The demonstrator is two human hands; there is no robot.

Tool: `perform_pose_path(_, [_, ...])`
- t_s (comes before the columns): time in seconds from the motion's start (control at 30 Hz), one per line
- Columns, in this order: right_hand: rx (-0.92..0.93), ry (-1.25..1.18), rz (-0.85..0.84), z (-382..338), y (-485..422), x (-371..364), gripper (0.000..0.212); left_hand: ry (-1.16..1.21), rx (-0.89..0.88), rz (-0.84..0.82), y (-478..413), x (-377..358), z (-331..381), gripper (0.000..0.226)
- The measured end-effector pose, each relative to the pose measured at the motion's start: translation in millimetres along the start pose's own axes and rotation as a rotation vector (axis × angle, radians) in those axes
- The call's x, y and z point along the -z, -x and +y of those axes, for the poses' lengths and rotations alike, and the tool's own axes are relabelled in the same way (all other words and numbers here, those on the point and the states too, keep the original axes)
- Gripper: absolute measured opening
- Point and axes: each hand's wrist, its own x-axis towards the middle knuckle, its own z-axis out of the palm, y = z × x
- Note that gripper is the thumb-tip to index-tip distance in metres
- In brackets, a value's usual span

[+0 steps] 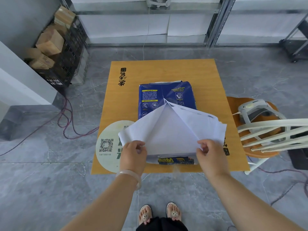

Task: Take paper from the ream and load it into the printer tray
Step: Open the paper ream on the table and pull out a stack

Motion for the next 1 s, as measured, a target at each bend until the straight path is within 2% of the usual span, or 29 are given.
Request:
perform_pose_path(0.07, [-0.204, -0.075, -0.027, -2, 6, 1, 0.014, 0.066, 0.157, -0.019, 6, 0, -1, 0.009])
perform_pose_path(0.1, [-0.273, -0.096, -0.027, -3, 6, 1, 0.017, 0.086, 0.22, -0.029, 7, -1, -1, 0.012])
perform_pose_path(0.3, [-0.553, -0.223, -0.098, -13, -15, -6, 0.054, 0.078, 0.418, -0.042, -12, -11, 15, 0.045])
perform_pose_path(0.37, [-0.583, -0.251, -0.092, -13, -20, -7, 0.058, 0.045, 0.428, -0.048, -15, -16, 12, 0.05])
perform_pose_path(0.5, [-0.576, -0.264, -0.124, -6, -21, -8, 0.058, 0.036, 0.4, -0.045, -13, -17, 5, 0.048])
perform_pose_path(0.63, [-0.536, -0.355, -0.147, -1, -13, -7, 0.047, 0.007, 0.358, -0.043, -3, -15, 1, 0.048])
perform_pose_path(0.73, [-0.532, -0.446, -0.163, 3, -7, -7, 0.04, 0.02, 0.398, -0.075, 6, -11, 0, 0.049])
perform_pose_path(0.87, [-0.581, -0.606, -0.221, 13, -1, -8, 0.021, 0.007, 0.426, -0.124, 8, -3, -3, 0.046])
perform_pose_path(1.0, [-0.602, -0.684, -0.272, 15, 1, -6, 0.018, 0.092, 0.438, -0.142, 5, 3, -8, 0.034])
